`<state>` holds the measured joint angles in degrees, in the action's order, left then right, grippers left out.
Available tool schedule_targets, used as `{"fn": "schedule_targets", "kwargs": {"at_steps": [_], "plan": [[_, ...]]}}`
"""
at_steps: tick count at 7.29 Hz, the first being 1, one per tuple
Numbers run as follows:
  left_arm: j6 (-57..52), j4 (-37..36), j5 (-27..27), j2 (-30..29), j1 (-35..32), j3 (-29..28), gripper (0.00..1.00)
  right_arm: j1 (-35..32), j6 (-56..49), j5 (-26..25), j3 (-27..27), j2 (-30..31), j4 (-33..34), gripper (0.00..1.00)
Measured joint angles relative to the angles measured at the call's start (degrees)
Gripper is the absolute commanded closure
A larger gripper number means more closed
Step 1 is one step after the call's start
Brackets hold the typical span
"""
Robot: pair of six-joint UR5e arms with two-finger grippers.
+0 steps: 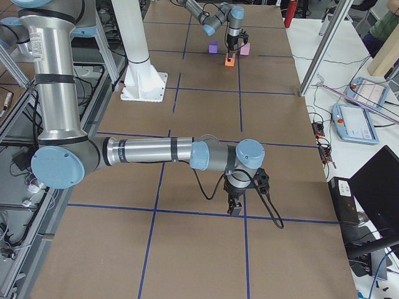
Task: Arrange blocks in a line
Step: 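Lower the left gripper and grasp the orange cube, then lift the orange cube and carry it toward the pink cube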
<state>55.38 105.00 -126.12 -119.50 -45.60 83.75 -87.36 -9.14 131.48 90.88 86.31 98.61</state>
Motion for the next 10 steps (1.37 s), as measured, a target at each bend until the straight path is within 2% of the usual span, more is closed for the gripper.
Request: {"fn": "schedule_targets", "kwargs": {"at_steps": [5,6,7,9,10], "plan": [[-0.17,1.69,0.3,0.2,0.59,-1.54,0.08,0.0,0.0,0.0,0.0,0.0,0.0,0.0],[-0.23,2.05,0.33,0.18,0.64,-1.97,0.12,0.0,0.0,0.0,0.0,0.0,0.0,0.0],[-0.28,2.22,0.34,0.13,0.66,-2.15,0.22,0.0,0.0,0.0,0.0,0.0,0.0,0.0],[-0.35,2.36,0.35,-0.09,0.68,-2.22,0.53,0.0,0.0,0.0,0.0,0.0,0.0,0.0],[-0.38,2.36,0.35,-0.23,0.69,-2.19,0.63,0.0,0.0,0.0,0.0,0.0,0.0,0.0]]}}
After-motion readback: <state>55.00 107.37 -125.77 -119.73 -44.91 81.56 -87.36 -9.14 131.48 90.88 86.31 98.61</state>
